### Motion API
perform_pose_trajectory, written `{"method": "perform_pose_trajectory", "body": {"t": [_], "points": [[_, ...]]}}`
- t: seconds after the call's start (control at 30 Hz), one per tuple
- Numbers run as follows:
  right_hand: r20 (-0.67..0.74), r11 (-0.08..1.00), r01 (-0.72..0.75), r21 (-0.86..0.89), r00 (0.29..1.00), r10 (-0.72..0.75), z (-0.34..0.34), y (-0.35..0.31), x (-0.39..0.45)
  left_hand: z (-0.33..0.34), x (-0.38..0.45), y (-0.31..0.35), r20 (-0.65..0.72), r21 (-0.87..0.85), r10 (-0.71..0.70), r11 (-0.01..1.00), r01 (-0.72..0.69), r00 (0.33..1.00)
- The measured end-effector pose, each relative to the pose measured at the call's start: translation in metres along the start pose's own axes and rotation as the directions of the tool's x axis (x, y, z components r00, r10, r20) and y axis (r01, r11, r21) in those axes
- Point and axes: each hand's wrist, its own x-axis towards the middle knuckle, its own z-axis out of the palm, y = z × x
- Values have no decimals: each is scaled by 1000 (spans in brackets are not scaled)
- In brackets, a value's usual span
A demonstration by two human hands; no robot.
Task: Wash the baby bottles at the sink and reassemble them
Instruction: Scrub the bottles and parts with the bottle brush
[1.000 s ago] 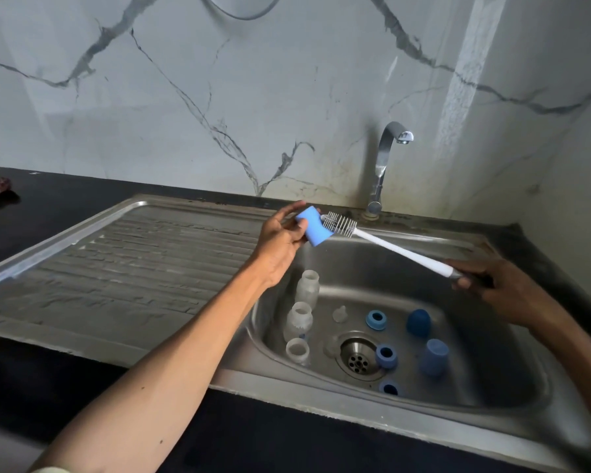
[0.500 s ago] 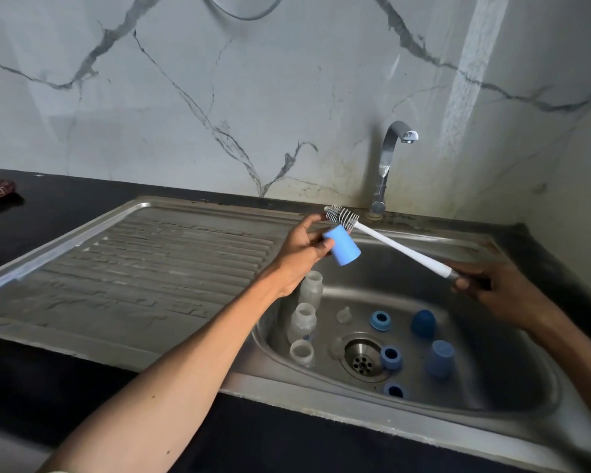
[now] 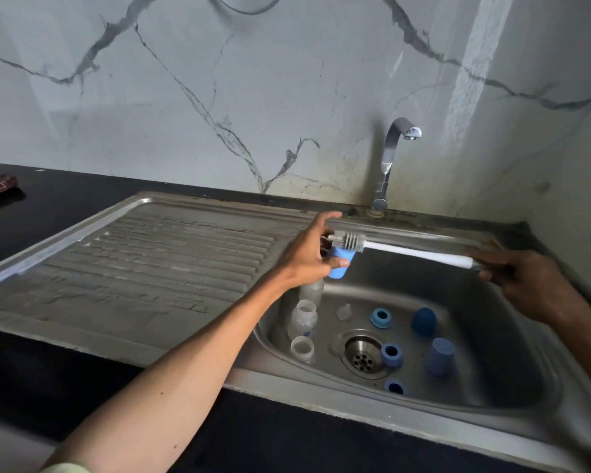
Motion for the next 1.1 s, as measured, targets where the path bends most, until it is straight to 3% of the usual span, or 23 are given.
{"method": "perform_pose_trajectory", "body": {"t": [0.07, 0.23, 0.37, 0.53, 0.67, 0.9, 1.0, 1.1], "points": [[-29, 999, -40, 11, 999, 40, -7, 9, 0, -4, 1, 1, -40, -89, 12, 996, -15, 999], [-5, 999, 54, -5, 999, -54, 7, 1, 2, 0, -2, 1, -10, -33, 14, 999, -15, 1000], [-7, 1000, -7, 8, 1000, 7, -6, 17, 3, -3, 2, 1, -28, -132, 18, 991, -22, 999], [-3, 998, 70, -11, 998, -70, -1, 11, 4, -3, 0, -1, -39, -45, 27, 999, -29, 999], [-56, 999, 45, 19, 997, -44, -6, 17, 5, -9, -1, 0, -64, -87, 1, 996, -6, 998], [-34, 990, 130, -48, 991, -132, 3, 21, 11, -4, 1, -6, 73, 184, 60, 980, -72, 996], [-89, 994, 77, -75, 993, -83, -8, 24, 7, -5, 1, -4, 27, 58, 7, 998, -9, 1000], [-83, 990, 106, -97, 990, -114, -5, 16, 5, -2, 1, -4, -14, 37, -23, 999, 24, 1000]]}}
